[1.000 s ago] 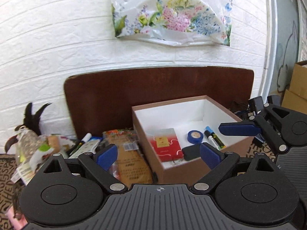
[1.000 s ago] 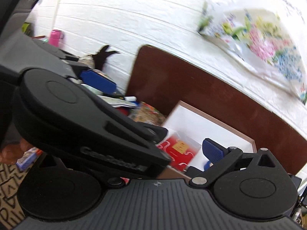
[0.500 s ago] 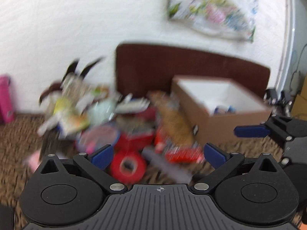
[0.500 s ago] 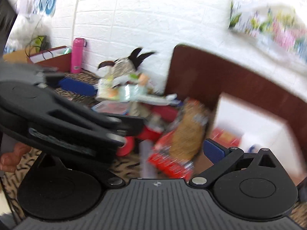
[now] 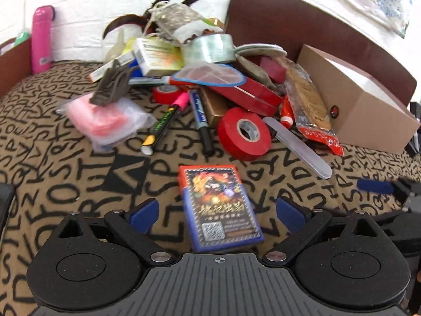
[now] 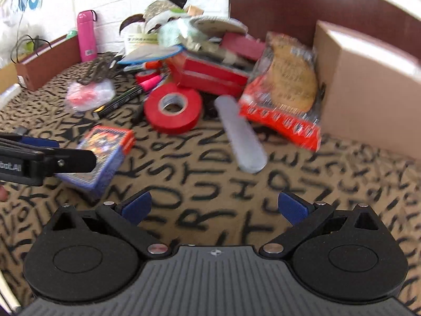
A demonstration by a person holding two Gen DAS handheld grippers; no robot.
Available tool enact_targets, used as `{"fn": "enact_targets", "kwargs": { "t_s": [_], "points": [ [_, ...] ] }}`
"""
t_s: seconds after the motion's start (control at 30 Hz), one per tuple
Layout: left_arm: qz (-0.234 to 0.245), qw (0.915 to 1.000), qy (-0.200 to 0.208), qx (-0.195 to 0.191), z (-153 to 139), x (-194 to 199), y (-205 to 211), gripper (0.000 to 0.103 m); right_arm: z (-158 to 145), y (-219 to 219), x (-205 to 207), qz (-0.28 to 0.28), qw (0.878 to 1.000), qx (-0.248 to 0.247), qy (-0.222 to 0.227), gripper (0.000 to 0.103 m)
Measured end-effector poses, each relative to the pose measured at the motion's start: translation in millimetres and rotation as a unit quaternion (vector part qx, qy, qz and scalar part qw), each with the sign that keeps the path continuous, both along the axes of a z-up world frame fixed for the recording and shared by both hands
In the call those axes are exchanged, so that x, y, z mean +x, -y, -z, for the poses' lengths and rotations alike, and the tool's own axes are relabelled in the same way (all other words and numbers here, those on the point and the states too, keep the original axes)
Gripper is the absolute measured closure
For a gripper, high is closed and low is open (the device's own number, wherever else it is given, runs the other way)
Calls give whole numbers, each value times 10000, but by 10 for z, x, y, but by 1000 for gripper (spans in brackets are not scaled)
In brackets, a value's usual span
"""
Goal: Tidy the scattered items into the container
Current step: 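Grasp the card-deck box with the left gripper while the right grasps the translucent plastic stick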
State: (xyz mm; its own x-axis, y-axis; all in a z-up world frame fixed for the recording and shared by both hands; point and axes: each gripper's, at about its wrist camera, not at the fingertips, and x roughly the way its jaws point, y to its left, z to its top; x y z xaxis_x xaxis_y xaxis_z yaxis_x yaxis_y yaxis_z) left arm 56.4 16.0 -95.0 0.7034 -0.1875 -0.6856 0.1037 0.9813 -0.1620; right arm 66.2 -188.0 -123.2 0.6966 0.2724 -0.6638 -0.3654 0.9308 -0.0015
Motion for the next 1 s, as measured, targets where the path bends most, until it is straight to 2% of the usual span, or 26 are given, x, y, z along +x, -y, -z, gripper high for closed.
{"fn": "enact_targets", "kwargs": {
  "t_s": [0.07, 0.23, 0.4, 0.53, 0.6, 0.67, 0.7, 0.8, 0.97, 1.0],
  "points": [
    [30, 10000, -71, 52, 53, 47, 58, 4, -17, 12, 47, 30, 9999, -113, 124, 5],
    [65, 9997, -197, 136, 184, 122, 118, 4, 29, 39, 244, 52, 9996, -228, 131, 26],
    [53, 9996, -153, 225, 209, 201, 123, 7, 108, 55, 456, 116, 9997, -173, 103, 34],
    [33, 9990, -87, 437, 225, 221, 152, 13, 117, 61, 600, 191, 9998, -33, 98, 55],
    [-8, 9982, -53, 599, 219, 214, 153, 25, 115, 42, 623, 160, 9998, -26, 105, 67],
    [-30, 9977, -53, 674, 204, 195, 127, 36, 108, 15, 591, 105, 9999, -58, 97, 70],
    [8, 9978, -75, 655, 194, 183, 108, 37, 108, -2, 556, 64, 9999, -103, 104, 71],
    [113, 9978, -120, 646, 176, 98, 73, 38, 102, -47, 380, 63, 9995, -272, 136, 72],
    [426, 9970, -195, 611, 154, -134, 22, 37, 61, -56, -68, 97, 9997, -217, -57, 72],
    [440, 9971, -216, 576, 149, -161, 8, 29, 49, -55, -172, 106, 9997, -195, -87, 72]
  ]
}}
